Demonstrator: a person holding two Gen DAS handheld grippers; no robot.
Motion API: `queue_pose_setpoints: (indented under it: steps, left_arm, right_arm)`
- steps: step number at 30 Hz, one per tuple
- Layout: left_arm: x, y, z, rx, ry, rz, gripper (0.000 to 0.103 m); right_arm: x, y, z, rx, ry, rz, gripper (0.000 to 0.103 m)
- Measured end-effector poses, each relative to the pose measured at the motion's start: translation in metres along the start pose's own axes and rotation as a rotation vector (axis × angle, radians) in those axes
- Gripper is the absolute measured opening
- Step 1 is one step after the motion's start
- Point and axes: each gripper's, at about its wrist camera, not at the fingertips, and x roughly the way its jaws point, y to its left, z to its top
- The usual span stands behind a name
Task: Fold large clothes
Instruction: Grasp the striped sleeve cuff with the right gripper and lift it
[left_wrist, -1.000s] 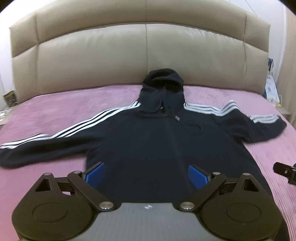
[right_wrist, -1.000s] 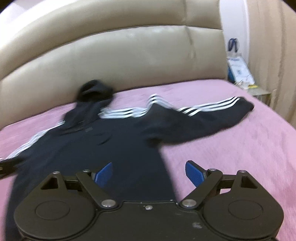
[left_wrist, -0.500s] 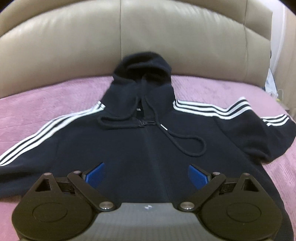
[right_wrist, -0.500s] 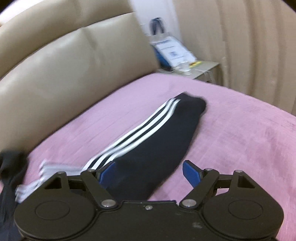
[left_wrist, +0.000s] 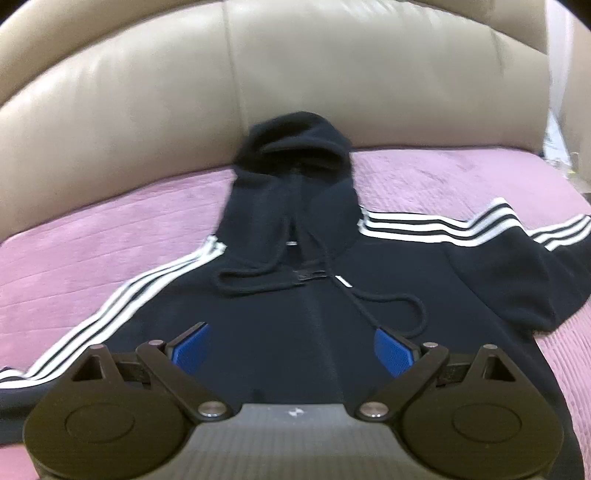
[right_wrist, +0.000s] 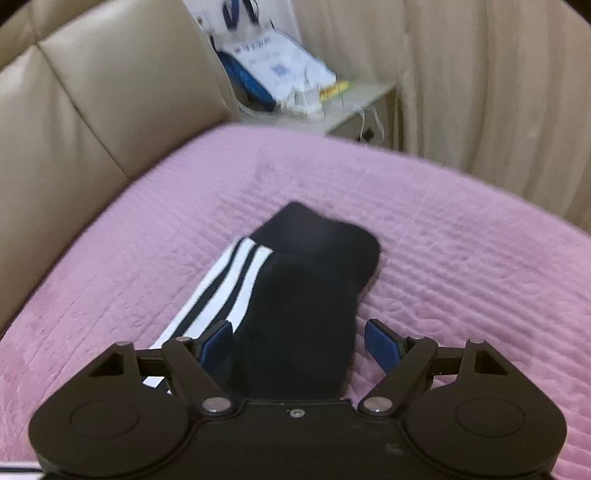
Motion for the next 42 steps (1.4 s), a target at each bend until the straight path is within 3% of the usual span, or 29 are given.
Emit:
queue_pose_setpoints:
  steps: [1,2,3,5,8,12,16,20,23,26,31,32,33,35,36,39,42]
  left_arm:
    - [-0.004,0.0,0.0,-0.005,0.017,0.019,0.096]
    - [-0.008,0.0,-0.001,-0.012,0.041,0.04,0.096]
    - [-0.01,-0.001,-0.003,-0.019,0.068,0.06,0.096]
    - [-0.012,-0.005,-0.003,-0.031,0.13,0.08,0.096]
    - [-0.014,-0.015,0.002,-0.05,0.155,0.081,0.094]
    - [-0.014,-0.026,0.009,-0.082,0.085,0.031,0.093]
    - [-0.008,-0.011,-0.001,-0.148,0.034,-0.044,0.092]
    - [-0.005,0.028,-0.019,-0.193,0.031,-0.099,0.087]
    - [-0.004,0.068,-0.032,-0.229,0.056,-0.127,0.084]
    - [-0.01,0.11,-0.041,-0.272,0.02,-0.139,0.084]
    - [-0.022,0.162,-0.055,-0.34,-0.039,-0.092,0.084]
    - [-0.024,0.17,-0.059,-0.354,-0.049,-0.082,0.085]
    - [-0.024,0.18,-0.062,-0.37,-0.062,-0.069,0.085]
    - [-0.023,0.196,-0.07,-0.393,-0.077,-0.045,0.086]
    - [-0.02,0.202,-0.074,-0.402,-0.079,-0.043,0.086]
    - [-0.007,0.219,-0.087,-0.425,-0.059,-0.08,0.086]
    - [0.006,0.229,-0.094,-0.452,-0.052,-0.12,0.086]
  right_arm:
    - [-0.002,0.003,-0.001,-0.019,-0.022,-0.009,0.078]
    - [-0.002,0.005,0.0,-0.037,-0.023,-0.009,0.049]
    - [-0.001,0.007,0.002,-0.051,-0.004,-0.002,0.029]
    - [-0.006,0.004,0.005,-0.062,0.001,0.034,0.01]
    - [-0.029,0.01,0.006,-0.116,-0.035,0.042,0.01]
    - [-0.086,0.044,-0.014,-0.24,-0.148,0.063,0.01]
    - [-0.146,0.102,-0.056,-0.351,-0.257,0.138,0.01]
    - [-0.209,0.18,-0.124,-0.427,-0.295,0.293,0.01]
    - [-0.245,0.241,-0.183,-0.472,-0.253,0.453,0.01]
    - [-0.267,0.303,-0.249,-0.525,-0.168,0.605,0.01]
    - [-0.274,0.385,-0.357,-0.647,-0.037,0.757,0.011]
    - [-0.27,0.4,-0.38,-0.716,-0.004,0.769,0.019]
    - [-0.264,0.41,-0.4,-0.79,0.048,0.767,0.038]
    - [-0.256,0.413,-0.422,-0.879,0.127,0.744,0.056]
    - [-0.254,0.407,-0.424,-0.915,0.141,0.734,0.057]
    - [-0.26,0.366,-0.407,-0.943,0.052,0.686,0.07]
    - [-0.258,0.319,-0.374,-0.883,-0.032,0.582,0.071]
